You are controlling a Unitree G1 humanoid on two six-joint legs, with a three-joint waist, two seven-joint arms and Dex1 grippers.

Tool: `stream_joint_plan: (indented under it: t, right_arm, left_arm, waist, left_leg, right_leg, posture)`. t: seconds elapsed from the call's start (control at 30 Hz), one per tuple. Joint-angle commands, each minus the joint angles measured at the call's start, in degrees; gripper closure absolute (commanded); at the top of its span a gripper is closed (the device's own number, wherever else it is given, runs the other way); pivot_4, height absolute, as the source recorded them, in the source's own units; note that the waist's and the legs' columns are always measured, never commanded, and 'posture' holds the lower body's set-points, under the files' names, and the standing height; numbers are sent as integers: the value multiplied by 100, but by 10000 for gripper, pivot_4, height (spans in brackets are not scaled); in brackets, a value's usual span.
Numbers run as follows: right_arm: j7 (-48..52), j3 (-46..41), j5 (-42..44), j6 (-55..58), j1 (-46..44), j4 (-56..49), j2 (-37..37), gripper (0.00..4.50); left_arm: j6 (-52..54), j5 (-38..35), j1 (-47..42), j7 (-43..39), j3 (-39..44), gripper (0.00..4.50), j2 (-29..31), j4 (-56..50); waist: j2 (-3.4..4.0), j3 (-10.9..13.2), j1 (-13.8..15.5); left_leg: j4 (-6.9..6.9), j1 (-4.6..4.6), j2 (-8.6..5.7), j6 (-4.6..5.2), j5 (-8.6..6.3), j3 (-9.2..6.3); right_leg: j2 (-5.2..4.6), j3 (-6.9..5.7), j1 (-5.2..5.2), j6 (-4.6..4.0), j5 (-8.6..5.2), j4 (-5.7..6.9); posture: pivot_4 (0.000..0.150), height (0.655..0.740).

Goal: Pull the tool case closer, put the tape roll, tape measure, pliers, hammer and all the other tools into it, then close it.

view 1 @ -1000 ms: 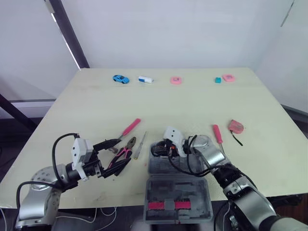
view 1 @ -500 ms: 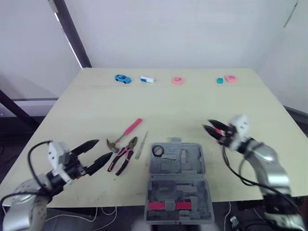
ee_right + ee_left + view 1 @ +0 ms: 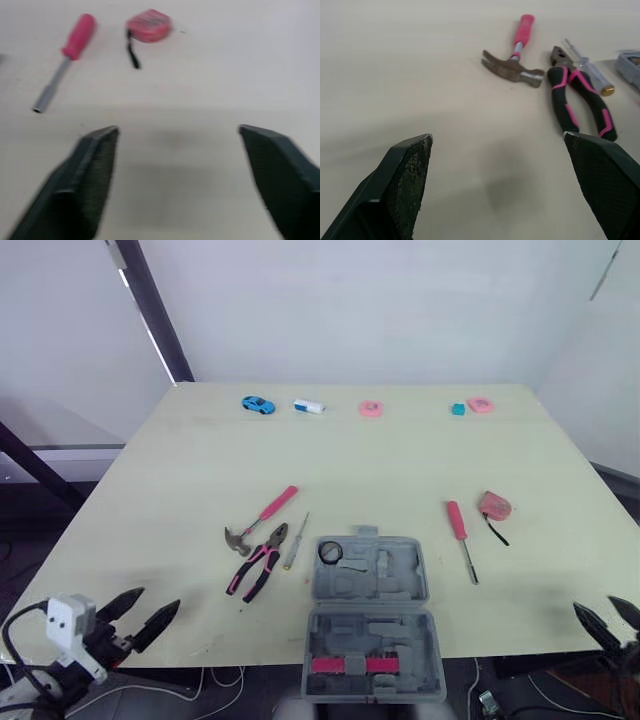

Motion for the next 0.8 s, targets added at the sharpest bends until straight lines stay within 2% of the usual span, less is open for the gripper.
stream_joint_plan:
  t: [0.03,0.2,0.4,0.63,0.8]
  right_arm:
    - [140,-215,148,-299,140,244,-126,473]
    - [89,-152,229,-342,77,272,-214,473]
    - [-331,204,347,326,-271,-480,-320,473]
    - [-1190,747,175,1110,-935,-1145,-375,473]
    - [-2018,1560,-306,1698,-1544,-1543,-251,473]
  left_arm:
    - [-158,-27,39,-79,176,0,100,72]
    - [-194,-23,-54,-118,132,0,132,124]
    - [-39,-22,-548,-194,-184,0,208,-271]
    - [293,-57,-1253,-268,-761,0,238,-944]
    - [701,-47,-1835,-559,-1449,0,407,-1658]
  waist:
    - [1,0,6]
    - [2,-1,7]
    - [2,-1,17]
    - [2,-2,23]
    - [2,-1,19]
  left_leg:
    - [-1,0,0,0,0,0]
    - [-2,-1,2,0,0,1]
    - [-1,-3,2,0,0,-2]
    - [-1,-9,-15,1,0,-1]
    - [1,-11,-26,2,1,-3]
  right_leg:
    - [-2,-1,-1,-8,4,0]
    - [-15,-1,-7,-13,7,-1]
    - [-16,-1,-6,-14,8,0]
    - [-5,-1,-1,-14,10,1]
    - [6,-2,0,-13,10,5]
  posture:
    - [1500,7400]
    - [1500,7400]
    - [1500,7400]
    - [1500,7400]
    - [1500,7400]
